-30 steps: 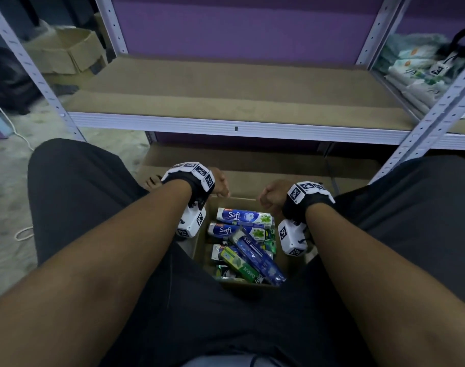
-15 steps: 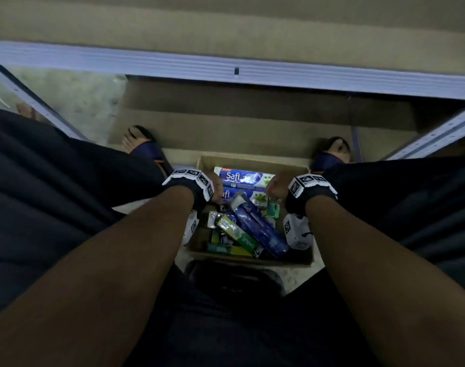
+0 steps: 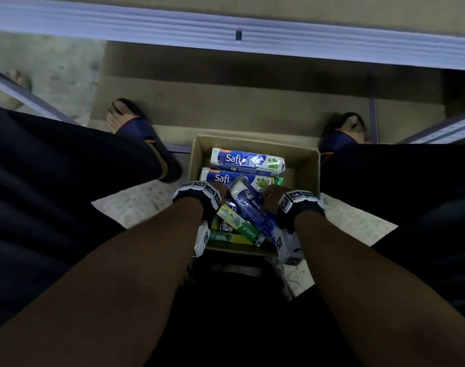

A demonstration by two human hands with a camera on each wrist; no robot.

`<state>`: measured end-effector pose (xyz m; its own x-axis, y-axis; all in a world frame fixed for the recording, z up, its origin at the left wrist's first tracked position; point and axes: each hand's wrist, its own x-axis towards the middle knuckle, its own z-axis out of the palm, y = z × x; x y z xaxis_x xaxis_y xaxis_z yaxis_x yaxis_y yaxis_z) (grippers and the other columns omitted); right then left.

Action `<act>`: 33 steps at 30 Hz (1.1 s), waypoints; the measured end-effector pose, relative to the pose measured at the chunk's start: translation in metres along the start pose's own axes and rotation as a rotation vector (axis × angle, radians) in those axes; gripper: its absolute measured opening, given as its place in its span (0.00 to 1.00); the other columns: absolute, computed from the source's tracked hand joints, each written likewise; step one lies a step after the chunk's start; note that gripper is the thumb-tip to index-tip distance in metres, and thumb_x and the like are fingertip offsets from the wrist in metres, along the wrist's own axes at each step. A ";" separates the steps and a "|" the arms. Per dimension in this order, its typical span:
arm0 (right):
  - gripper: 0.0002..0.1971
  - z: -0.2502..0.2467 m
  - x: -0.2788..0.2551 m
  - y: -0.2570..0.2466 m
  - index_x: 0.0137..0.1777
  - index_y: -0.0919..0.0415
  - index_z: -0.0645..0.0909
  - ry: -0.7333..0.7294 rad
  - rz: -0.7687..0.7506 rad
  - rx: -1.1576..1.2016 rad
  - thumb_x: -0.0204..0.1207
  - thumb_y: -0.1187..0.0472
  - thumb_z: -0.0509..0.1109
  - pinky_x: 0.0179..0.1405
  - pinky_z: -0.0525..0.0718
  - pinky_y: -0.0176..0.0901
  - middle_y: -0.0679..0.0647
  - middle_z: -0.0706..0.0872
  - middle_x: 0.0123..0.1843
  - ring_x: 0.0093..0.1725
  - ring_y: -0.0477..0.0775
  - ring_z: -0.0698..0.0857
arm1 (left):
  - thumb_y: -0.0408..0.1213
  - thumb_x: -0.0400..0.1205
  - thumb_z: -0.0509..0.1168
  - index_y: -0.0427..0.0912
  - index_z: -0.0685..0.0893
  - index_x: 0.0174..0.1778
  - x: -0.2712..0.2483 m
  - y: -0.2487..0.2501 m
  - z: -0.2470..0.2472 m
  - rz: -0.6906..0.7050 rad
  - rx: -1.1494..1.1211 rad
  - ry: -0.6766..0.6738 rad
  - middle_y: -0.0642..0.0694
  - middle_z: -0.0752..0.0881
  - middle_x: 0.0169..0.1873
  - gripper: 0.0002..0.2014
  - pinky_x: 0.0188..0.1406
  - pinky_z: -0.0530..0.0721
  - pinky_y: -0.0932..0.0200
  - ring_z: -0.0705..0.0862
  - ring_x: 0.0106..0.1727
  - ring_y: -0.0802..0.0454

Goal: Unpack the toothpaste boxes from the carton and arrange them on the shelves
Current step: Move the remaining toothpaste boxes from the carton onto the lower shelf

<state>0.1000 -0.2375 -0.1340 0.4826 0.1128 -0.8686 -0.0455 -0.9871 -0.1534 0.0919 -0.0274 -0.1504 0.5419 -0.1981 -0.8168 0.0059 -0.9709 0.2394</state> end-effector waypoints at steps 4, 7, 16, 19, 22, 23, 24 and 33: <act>0.33 0.009 0.001 -0.008 0.76 0.60 0.72 -0.006 -0.010 0.070 0.74 0.49 0.78 0.67 0.79 0.52 0.61 0.75 0.76 0.71 0.65 0.78 | 0.37 0.88 0.59 0.41 0.79 0.74 0.009 -0.006 0.014 0.014 -0.033 0.026 0.40 0.80 0.71 0.17 0.66 0.79 0.56 0.80 0.69 0.42; 0.35 0.017 0.008 -0.006 0.75 0.60 0.72 0.032 -0.014 0.130 0.71 0.51 0.81 0.60 0.78 0.52 0.61 0.76 0.73 0.69 0.67 0.78 | 0.36 0.89 0.57 0.38 0.77 0.74 0.011 -0.015 0.020 0.007 -0.061 0.077 0.38 0.78 0.72 0.18 0.59 0.78 0.58 0.79 0.71 0.40; 0.40 0.032 0.002 -0.005 0.74 0.56 0.69 0.080 0.008 0.239 0.64 0.53 0.85 0.60 0.84 0.62 0.64 0.76 0.71 0.65 0.70 0.80 | 0.36 0.83 0.66 0.47 0.80 0.69 0.017 -0.026 0.027 0.031 -0.175 0.158 0.39 0.81 0.66 0.17 0.54 0.80 0.54 0.82 0.61 0.37; 0.44 0.038 0.001 -0.004 0.78 0.55 0.66 0.102 0.024 0.261 0.65 0.55 0.85 0.65 0.81 0.64 0.65 0.71 0.77 0.71 0.72 0.76 | 0.35 0.78 0.74 0.46 0.85 0.61 0.016 -0.028 0.024 0.095 -0.269 0.150 0.38 0.84 0.59 0.15 0.46 0.79 0.64 0.84 0.56 0.38; 0.45 0.043 0.002 -0.002 0.80 0.55 0.64 0.137 0.038 0.303 0.66 0.56 0.84 0.71 0.76 0.62 0.65 0.69 0.78 0.74 0.71 0.73 | 0.33 0.73 0.80 0.42 0.84 0.64 0.014 -0.032 0.022 0.149 -0.294 0.049 0.38 0.82 0.62 0.23 0.35 0.70 0.81 0.82 0.62 0.40; 0.45 0.044 0.003 -0.002 0.80 0.55 0.63 0.133 0.032 0.297 0.66 0.54 0.84 0.70 0.77 0.64 0.65 0.69 0.78 0.74 0.72 0.73 | 0.35 0.71 0.81 0.44 0.84 0.64 0.014 -0.033 0.023 0.161 -0.287 0.049 0.40 0.80 0.62 0.25 0.40 0.73 0.78 0.80 0.63 0.40; 0.45 0.044 0.002 -0.003 0.81 0.55 0.62 0.126 0.030 0.281 0.68 0.53 0.83 0.69 0.77 0.66 0.65 0.68 0.79 0.74 0.72 0.73 | 0.37 0.69 0.83 0.48 0.83 0.63 0.012 -0.033 0.024 0.161 -0.275 0.061 0.42 0.77 0.61 0.27 0.47 0.77 0.68 0.79 0.63 0.40; 0.43 0.042 -0.002 -0.004 0.79 0.54 0.62 0.129 0.014 0.205 0.69 0.50 0.81 0.65 0.82 0.65 0.64 0.72 0.75 0.69 0.71 0.78 | 0.35 0.60 0.85 0.55 0.84 0.54 -0.002 -0.029 0.039 0.239 -0.182 0.187 0.44 0.73 0.59 0.29 0.65 0.77 0.45 0.75 0.62 0.40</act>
<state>0.0622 -0.2294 -0.1515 0.5877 0.0705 -0.8060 -0.2234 -0.9433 -0.2454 0.0581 -0.0040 -0.1757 0.6901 -0.3726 -0.6205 0.0007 -0.8570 0.5154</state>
